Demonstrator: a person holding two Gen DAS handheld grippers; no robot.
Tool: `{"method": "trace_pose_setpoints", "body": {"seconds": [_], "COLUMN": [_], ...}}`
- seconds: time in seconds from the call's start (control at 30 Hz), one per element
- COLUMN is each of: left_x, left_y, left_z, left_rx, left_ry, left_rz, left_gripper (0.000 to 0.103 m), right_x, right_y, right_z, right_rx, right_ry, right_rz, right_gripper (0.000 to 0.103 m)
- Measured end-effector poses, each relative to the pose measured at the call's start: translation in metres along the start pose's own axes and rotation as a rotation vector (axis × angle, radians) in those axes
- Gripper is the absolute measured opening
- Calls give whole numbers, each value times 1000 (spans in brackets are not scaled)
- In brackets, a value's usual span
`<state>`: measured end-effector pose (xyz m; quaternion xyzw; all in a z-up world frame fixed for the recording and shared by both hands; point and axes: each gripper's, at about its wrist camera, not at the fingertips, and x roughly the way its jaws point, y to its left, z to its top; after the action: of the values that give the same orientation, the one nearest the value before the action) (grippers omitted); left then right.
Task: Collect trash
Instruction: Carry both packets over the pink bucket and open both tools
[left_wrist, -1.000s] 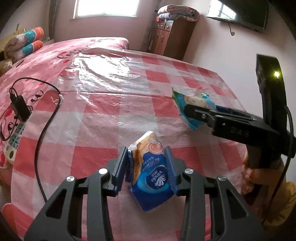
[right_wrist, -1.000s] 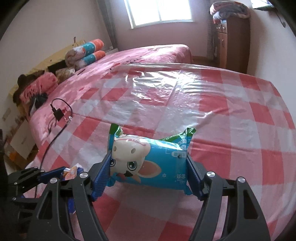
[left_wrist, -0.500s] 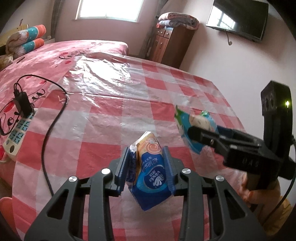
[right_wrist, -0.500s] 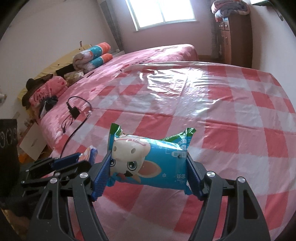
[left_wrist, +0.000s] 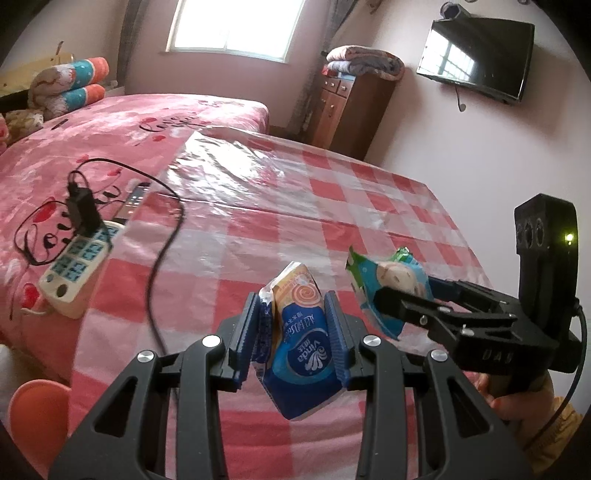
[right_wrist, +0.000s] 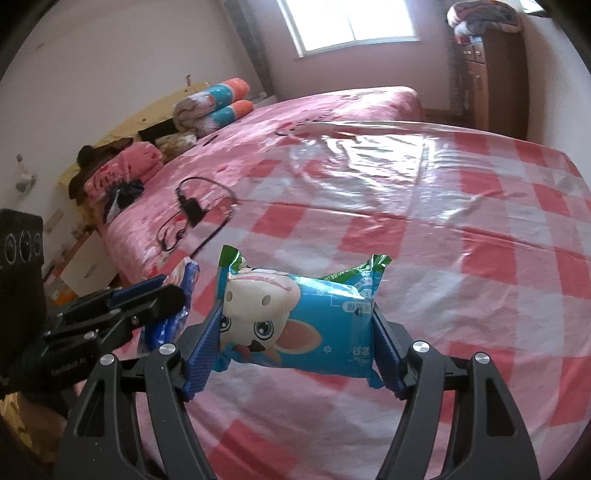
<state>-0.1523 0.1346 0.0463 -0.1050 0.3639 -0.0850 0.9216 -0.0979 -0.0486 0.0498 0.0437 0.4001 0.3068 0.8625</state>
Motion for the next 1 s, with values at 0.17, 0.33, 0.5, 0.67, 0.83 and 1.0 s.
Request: {"method": "trace_pose_setpoints", "body": {"seconds": [0.17,0.33,0.5,0.67,0.83,1.0], "left_x": [-23,-44,-63,-81,-97,-108], "left_y": [19,44,75,109,144,179], "left_z": [-4,-14,-28,-44,-64,-88], "left_rx": [-24,-56,-102,-150,-224,-302], "left_ry": [-21,-29,-32,-27,-16,4], "left_rz": [34,86,146,219,283,343], "left_gripper": [37,37,37,37,37,37], "right_x": [3,8,14,24,36,46], "right_y": [28,55,88,130,172,206], "right_z": [-3,-4,-6,-11,-20,-31], "right_rx": [-45,-99,-158,-251,-340,-414], "right_ry": [15,33,55,87,125,168], "right_rz": [38,68,111,161,222,274], "right_gripper": [72,72,72,72,72,73]}}
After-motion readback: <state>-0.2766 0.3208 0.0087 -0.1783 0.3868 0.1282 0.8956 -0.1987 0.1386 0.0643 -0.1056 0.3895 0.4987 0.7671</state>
